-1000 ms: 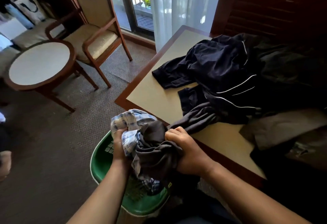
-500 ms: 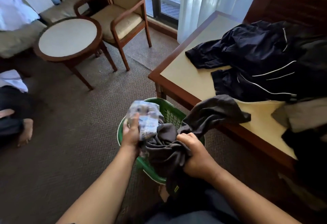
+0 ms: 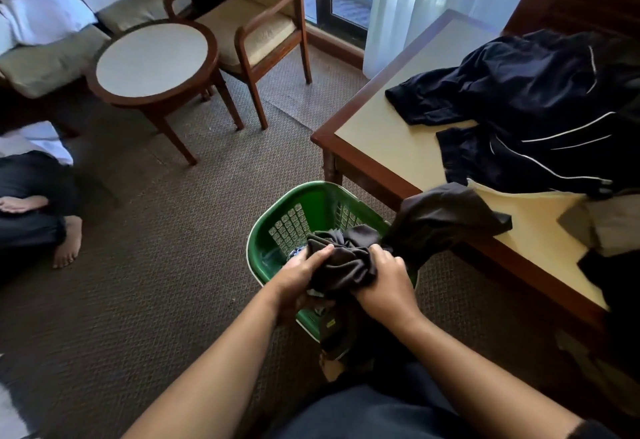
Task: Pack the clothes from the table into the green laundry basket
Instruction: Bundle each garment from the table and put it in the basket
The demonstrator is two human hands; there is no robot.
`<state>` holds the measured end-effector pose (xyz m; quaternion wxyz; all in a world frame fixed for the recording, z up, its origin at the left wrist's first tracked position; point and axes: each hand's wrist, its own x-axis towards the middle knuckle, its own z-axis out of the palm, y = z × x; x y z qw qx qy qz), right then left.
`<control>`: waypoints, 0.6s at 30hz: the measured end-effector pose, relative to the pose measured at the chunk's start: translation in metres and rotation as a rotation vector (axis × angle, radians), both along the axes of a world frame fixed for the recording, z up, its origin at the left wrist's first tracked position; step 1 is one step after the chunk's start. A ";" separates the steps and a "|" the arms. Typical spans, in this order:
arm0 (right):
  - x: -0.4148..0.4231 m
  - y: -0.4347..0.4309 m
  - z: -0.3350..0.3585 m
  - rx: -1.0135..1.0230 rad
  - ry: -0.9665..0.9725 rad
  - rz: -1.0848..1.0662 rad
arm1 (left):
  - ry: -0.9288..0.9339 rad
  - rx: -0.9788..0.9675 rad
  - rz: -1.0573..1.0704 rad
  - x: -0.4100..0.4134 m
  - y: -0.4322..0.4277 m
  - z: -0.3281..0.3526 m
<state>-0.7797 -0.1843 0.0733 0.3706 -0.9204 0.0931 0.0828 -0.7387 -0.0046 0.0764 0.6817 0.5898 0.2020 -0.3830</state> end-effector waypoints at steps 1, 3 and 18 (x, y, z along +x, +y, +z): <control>-0.001 0.000 0.001 -0.021 0.005 -0.014 | -0.024 -0.010 0.009 0.002 -0.003 0.000; -0.002 -0.003 0.001 -0.045 0.006 -0.043 | -0.075 -0.008 0.012 0.006 -0.006 -0.002; 0.009 -0.016 -0.019 0.023 0.262 0.097 | -0.254 0.235 -0.098 0.013 -0.011 -0.039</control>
